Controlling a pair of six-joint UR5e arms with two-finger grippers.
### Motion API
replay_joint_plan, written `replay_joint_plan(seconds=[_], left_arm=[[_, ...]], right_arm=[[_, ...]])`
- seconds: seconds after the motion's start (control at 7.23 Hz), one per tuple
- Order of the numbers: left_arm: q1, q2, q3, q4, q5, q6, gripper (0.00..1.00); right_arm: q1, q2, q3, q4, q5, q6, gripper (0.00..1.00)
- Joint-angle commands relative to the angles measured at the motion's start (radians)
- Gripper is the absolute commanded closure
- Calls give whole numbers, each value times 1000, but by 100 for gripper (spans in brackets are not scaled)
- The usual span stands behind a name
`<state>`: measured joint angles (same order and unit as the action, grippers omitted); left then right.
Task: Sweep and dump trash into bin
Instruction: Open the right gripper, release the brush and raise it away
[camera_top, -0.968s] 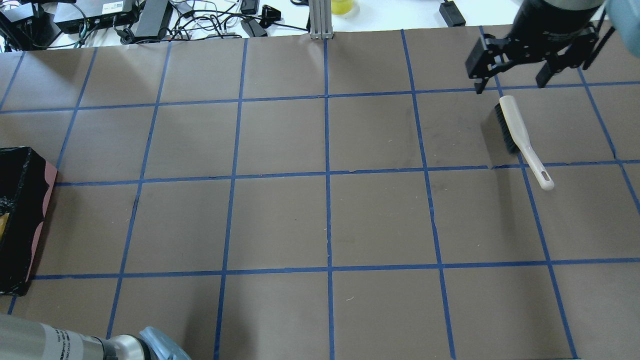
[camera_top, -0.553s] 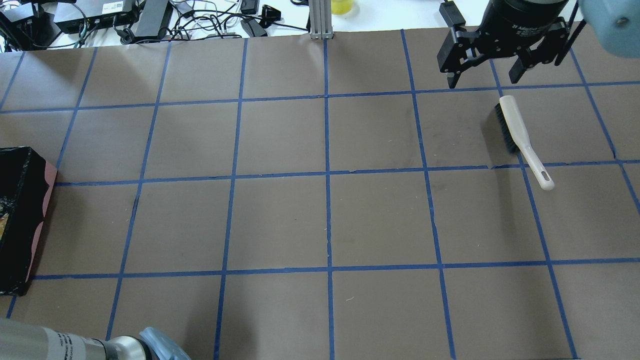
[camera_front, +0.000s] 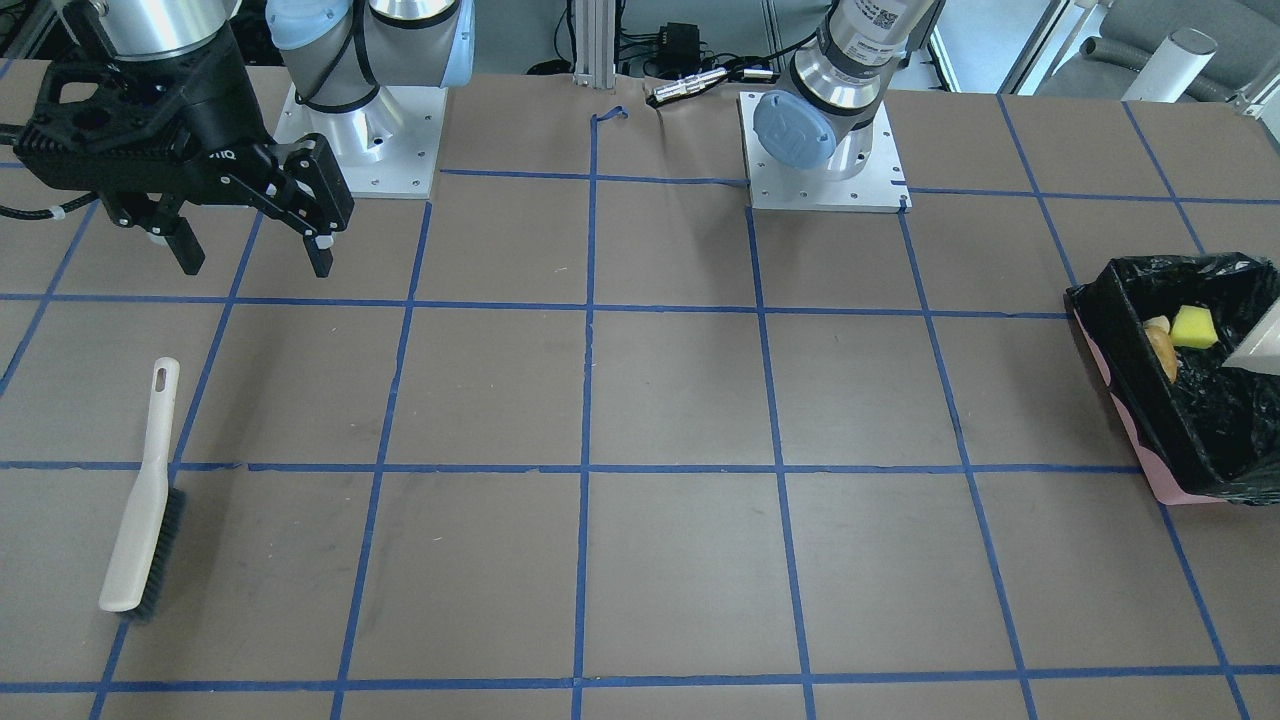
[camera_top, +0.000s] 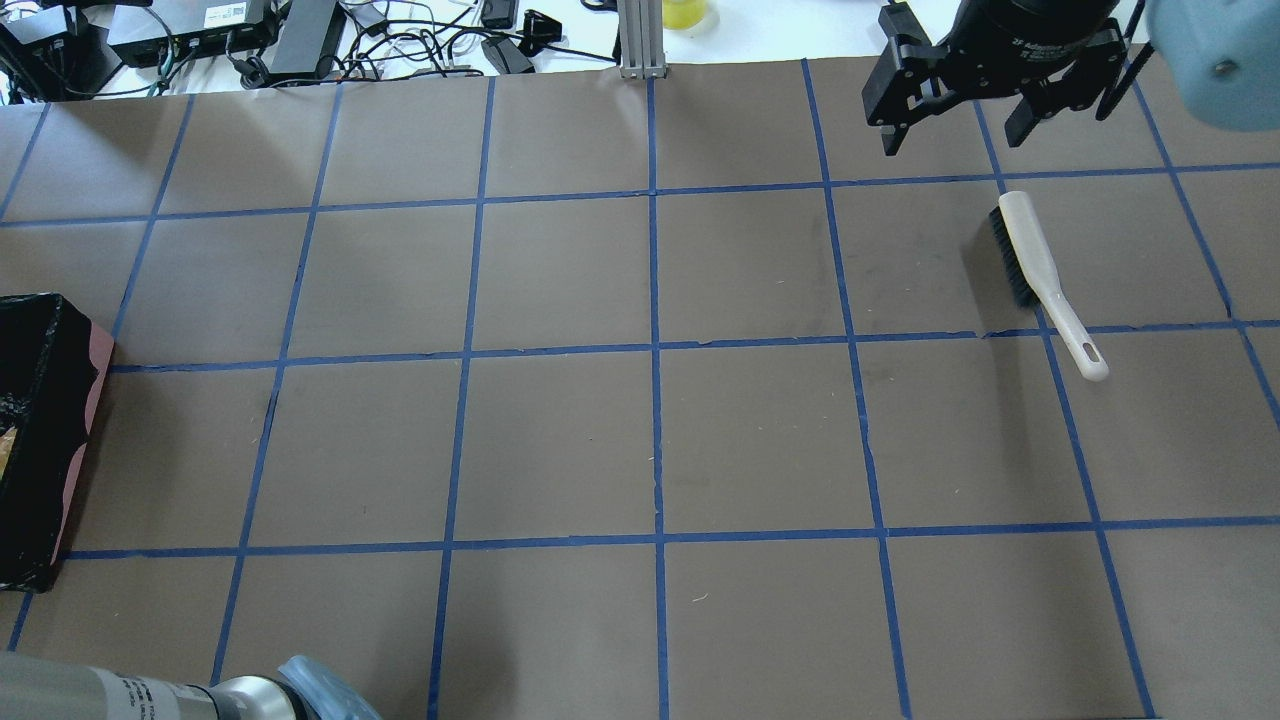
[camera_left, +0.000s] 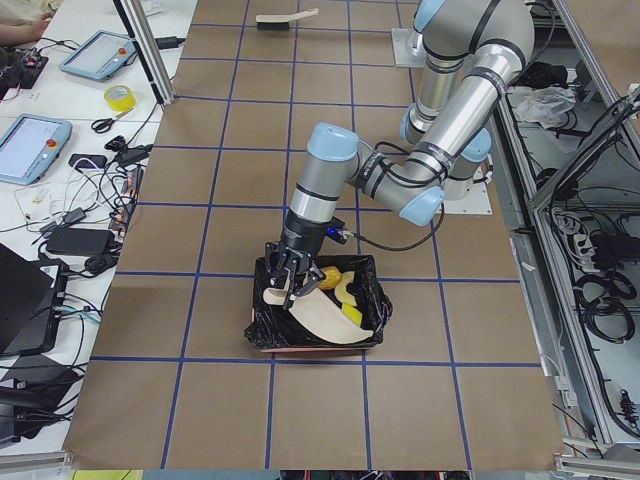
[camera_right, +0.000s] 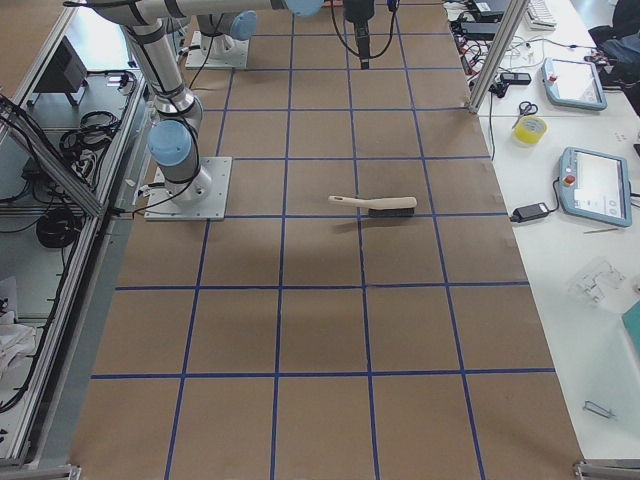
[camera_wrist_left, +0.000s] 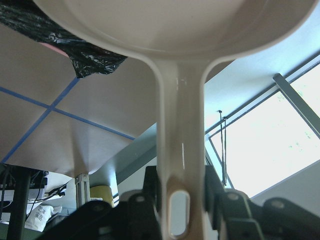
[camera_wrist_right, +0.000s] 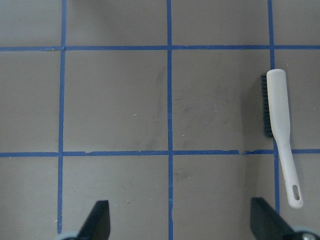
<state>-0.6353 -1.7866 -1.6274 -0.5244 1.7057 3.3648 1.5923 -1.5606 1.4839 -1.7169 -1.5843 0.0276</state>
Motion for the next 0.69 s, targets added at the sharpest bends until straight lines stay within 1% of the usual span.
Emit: replay_joint_plan(seconds=[0.0, 0.14, 0.28, 0.41, 0.55], left_arm=[[0, 56, -101, 151, 2, -2, 100], [6, 91, -170, 205, 0, 1, 100], [8, 120, -219, 252, 2, -2, 100], [11, 151, -259, 286, 2, -5, 100], [14, 173, -276, 303, 2, -5, 100]], right_arm=[[17, -6, 1, 20, 91, 57, 0], [17, -6, 0, 25, 98, 70, 0], [17, -30, 4, 33, 80, 60, 0], [17, -42, 6, 60, 8, 58, 0], [18, -51, 6, 109, 12, 58, 0]])
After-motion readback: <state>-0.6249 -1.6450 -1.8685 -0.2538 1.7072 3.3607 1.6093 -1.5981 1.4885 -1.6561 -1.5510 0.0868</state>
